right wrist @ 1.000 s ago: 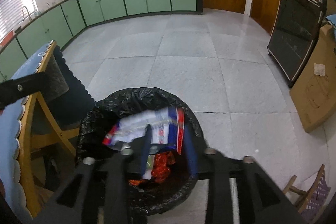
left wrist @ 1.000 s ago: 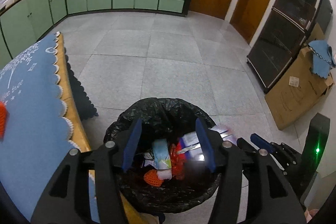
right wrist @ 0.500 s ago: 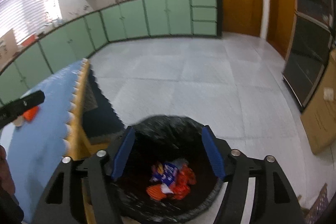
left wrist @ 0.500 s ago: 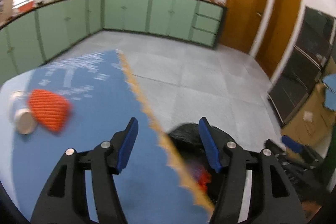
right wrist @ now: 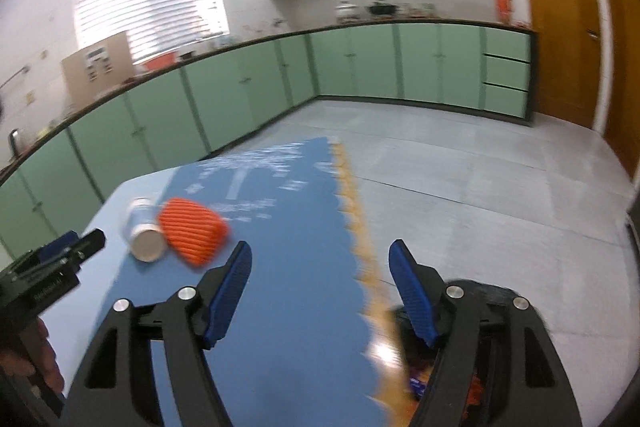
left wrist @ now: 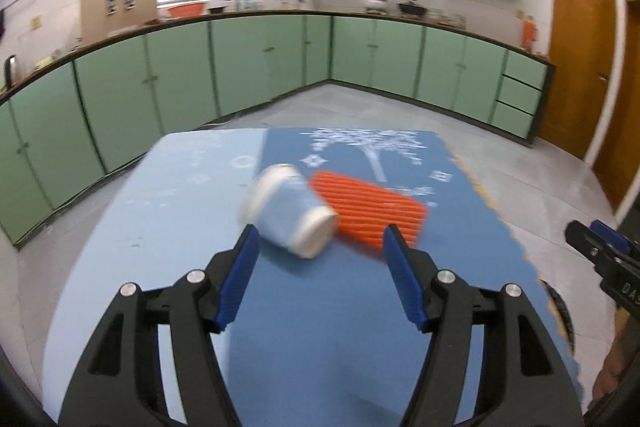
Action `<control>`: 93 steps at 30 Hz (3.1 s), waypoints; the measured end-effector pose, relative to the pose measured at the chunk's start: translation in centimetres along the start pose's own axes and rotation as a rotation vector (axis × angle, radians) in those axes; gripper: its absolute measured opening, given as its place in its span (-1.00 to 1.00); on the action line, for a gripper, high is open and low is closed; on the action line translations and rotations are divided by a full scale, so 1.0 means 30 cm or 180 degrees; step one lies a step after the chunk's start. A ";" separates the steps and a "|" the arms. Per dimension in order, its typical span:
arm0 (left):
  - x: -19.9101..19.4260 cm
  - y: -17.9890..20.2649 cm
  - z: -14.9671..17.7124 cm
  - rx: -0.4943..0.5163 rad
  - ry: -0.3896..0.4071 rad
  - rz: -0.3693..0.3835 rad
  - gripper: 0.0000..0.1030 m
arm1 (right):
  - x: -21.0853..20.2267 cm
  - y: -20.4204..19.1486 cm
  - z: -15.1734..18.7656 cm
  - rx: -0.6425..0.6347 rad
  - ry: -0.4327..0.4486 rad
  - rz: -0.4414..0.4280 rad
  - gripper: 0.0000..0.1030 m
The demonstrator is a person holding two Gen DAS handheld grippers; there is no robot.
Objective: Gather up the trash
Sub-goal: 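Move both tools back to the table and grasp the orange foam net with the right tool, then grasp the blue paper cup with the left tool while the right tool holds the net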
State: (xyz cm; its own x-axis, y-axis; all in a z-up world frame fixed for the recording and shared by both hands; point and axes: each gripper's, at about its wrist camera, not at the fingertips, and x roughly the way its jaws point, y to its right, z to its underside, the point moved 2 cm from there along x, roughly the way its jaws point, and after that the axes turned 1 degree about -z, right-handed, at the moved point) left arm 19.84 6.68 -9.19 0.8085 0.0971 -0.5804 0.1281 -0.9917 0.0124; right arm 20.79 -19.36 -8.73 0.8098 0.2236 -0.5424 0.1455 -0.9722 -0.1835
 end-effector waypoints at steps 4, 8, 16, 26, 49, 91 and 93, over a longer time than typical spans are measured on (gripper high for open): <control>0.034 -0.081 -0.009 -0.0038 0.0000 -0.0103 0.21 | 0.118 -0.160 -0.006 -0.0151 -0.0067 -0.0162 0.36; 0.079 -0.138 -0.006 -0.0046 -0.0034 -0.0133 0.21 | 0.226 -0.264 -0.007 -0.0245 -0.0169 -0.0213 0.33; 0.160 -0.172 0.003 -0.0103 -0.0120 -0.0096 0.21 | 0.373 -0.328 0.003 -0.0311 -0.0390 -0.0073 0.30; 0.204 -0.180 0.016 -0.0181 -0.0163 -0.0047 0.21 | 0.493 -0.346 0.022 -0.0394 -0.0759 -0.0105 0.10; 0.321 0.045 -0.054 -0.0081 -0.0231 -0.0039 0.54 | 0.412 -0.201 -0.014 -0.0204 -0.0553 0.0001 -0.86; 0.226 -0.060 0.018 -0.0547 -0.0378 -0.0050 0.48 | 0.415 -0.178 -0.003 -0.0196 -0.0543 0.0027 -0.86; 0.276 -0.044 0.014 -0.0551 -0.0437 -0.0116 0.48 | 0.416 -0.175 -0.003 -0.0181 -0.0547 0.0014 -0.86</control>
State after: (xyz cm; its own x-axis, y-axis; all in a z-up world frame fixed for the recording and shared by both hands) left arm 26.13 8.75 -14.36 0.7172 0.1087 -0.6883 0.2621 -0.9573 0.1220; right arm 30.19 -11.47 -14.47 0.7022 0.2233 -0.6760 0.1782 -0.9745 -0.1367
